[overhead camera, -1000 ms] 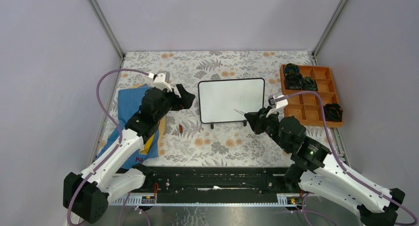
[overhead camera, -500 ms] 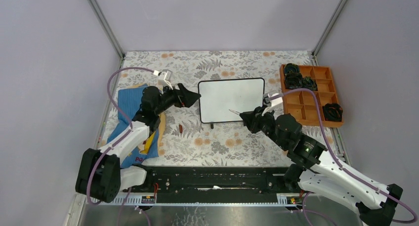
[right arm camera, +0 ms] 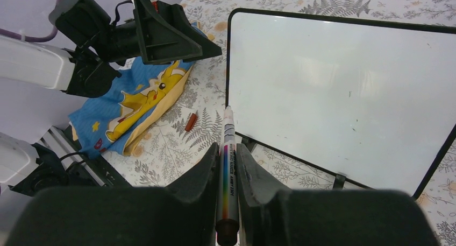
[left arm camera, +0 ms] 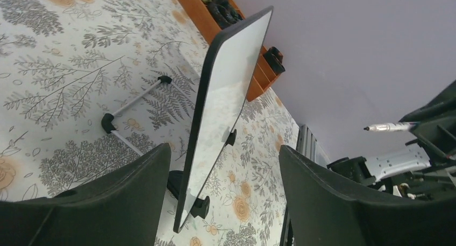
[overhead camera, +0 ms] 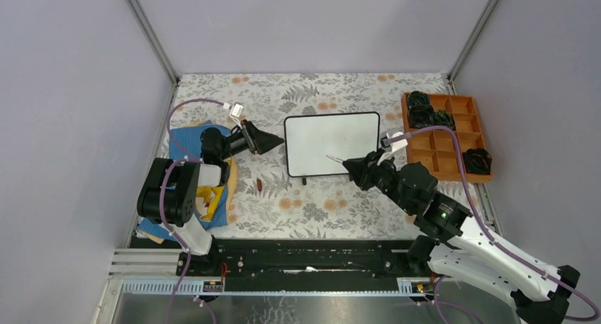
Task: Write a sentence on the whiteboard
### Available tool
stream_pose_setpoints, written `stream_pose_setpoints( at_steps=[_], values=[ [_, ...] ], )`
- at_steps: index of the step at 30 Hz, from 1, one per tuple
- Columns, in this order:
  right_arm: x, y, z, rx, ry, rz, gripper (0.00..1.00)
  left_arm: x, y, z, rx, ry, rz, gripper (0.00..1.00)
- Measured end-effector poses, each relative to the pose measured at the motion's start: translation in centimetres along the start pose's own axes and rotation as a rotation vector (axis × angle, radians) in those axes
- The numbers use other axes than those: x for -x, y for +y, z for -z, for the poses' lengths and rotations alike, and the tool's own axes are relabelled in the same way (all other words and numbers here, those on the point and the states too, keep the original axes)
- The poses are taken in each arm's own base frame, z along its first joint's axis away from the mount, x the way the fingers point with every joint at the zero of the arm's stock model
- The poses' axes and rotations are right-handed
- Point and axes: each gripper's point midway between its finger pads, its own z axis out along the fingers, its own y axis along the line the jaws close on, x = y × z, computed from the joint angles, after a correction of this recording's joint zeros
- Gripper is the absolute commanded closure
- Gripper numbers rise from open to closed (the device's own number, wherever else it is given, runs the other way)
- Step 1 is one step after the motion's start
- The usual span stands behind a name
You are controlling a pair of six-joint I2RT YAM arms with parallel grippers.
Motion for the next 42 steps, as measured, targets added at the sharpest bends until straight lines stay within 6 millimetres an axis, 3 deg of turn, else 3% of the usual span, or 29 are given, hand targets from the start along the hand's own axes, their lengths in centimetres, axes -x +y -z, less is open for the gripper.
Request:
stream_pose_setpoints(
  at_steps=[5, 17, 42],
  values=[
    [0.2, 0.4, -0.2, 0.017, -0.006, -0.003, 1.0, -0.5, 0.0, -0.2, -0.057, 0.004, -0.006, 0.24],
    [0.2, 1.1, -1.4, 0.037, 0.003, -0.006, 1.0, -2.7, 2.3, -0.5, -0.086, 0.036, 0.034, 0.33],
    [-1.8, 2.9, -4.7, 0.104, 0.071, -0.045, 1.0, -4.8, 2.6, -1.6, -0.121, 0.09, 0.019, 0.53]
  ],
)
